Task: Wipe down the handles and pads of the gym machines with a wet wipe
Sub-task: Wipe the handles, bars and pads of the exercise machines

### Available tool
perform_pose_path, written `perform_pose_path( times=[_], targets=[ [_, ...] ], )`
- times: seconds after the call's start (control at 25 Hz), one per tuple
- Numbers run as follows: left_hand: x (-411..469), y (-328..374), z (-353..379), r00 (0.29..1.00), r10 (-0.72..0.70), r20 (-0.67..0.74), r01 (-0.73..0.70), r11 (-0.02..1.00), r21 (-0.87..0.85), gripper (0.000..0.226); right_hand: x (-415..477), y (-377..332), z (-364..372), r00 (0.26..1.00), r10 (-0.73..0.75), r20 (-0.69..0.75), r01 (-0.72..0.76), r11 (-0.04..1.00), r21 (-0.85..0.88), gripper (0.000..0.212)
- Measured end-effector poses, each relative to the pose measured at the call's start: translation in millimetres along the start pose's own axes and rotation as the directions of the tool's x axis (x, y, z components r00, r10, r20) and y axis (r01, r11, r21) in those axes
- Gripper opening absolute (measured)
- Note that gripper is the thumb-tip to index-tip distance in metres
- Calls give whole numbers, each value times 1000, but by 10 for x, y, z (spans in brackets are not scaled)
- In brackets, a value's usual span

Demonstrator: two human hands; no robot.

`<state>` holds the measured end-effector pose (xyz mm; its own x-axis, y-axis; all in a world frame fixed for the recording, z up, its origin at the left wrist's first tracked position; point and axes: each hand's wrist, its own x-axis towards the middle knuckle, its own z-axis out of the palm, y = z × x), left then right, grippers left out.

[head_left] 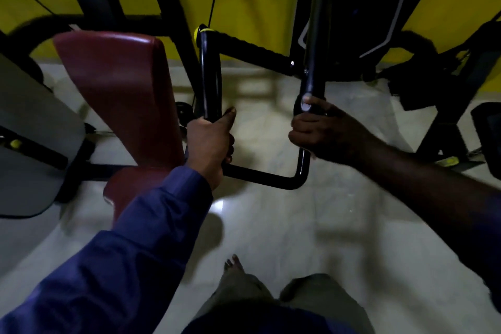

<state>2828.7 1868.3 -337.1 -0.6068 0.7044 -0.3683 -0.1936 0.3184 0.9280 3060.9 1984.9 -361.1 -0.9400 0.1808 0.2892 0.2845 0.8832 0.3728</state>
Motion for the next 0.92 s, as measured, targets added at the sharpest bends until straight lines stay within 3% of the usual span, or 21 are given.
perform_pose_path(
  times=[0.16,0.28,0.36,0.44,0.52,0.6,0.68,0.72,0.76,0.84,0.92],
  targets=[
    [-7,27,-4,995,58,-81,-49,992,116,26,-142,-575,25,979,203,7,-195,933,304,23],
    [-159,-39,-121,948,276,-158,-152,830,537,38,-174,-913,-254,972,118,202,-207,833,513,44],
    [-384,-178,-200,918,361,-167,-178,749,639,51,-132,-919,-419,943,44,330,-214,838,501,62],
    [-593,-368,-254,883,358,-305,-120,799,590,76,25,-869,-499,911,-5,413,-223,836,501,77],
    [-740,-517,-295,811,279,-514,-77,922,379,79,307,-866,-459,902,24,432,-304,746,593,78],
    [-890,-605,-287,735,208,-646,-102,975,198,74,734,-971,-436,820,22,573,-509,486,710,68],
    [-999,-667,-301,697,192,-691,-117,981,154,77,1172,-1137,-354,700,-80,710,-713,-9,702,46],
    [-1027,-678,-319,695,191,-694,-130,982,140,78,1378,-1178,-306,635,-120,763,-759,-285,586,32],
    [-1034,-683,-344,703,186,-686,-141,982,122,79,1531,-1175,-266,594,-154,790,-730,-516,448,27],
    [-997,-674,-406,719,168,-675,-153,985,83,83,1827,-1101,-209,568,-82,819,-499,-826,263,30],
    [-936,-643,-460,725,178,-666,-155,983,95,84,1978,-1094,-247,535,128,835,-251,-920,302,29]
  ],
)
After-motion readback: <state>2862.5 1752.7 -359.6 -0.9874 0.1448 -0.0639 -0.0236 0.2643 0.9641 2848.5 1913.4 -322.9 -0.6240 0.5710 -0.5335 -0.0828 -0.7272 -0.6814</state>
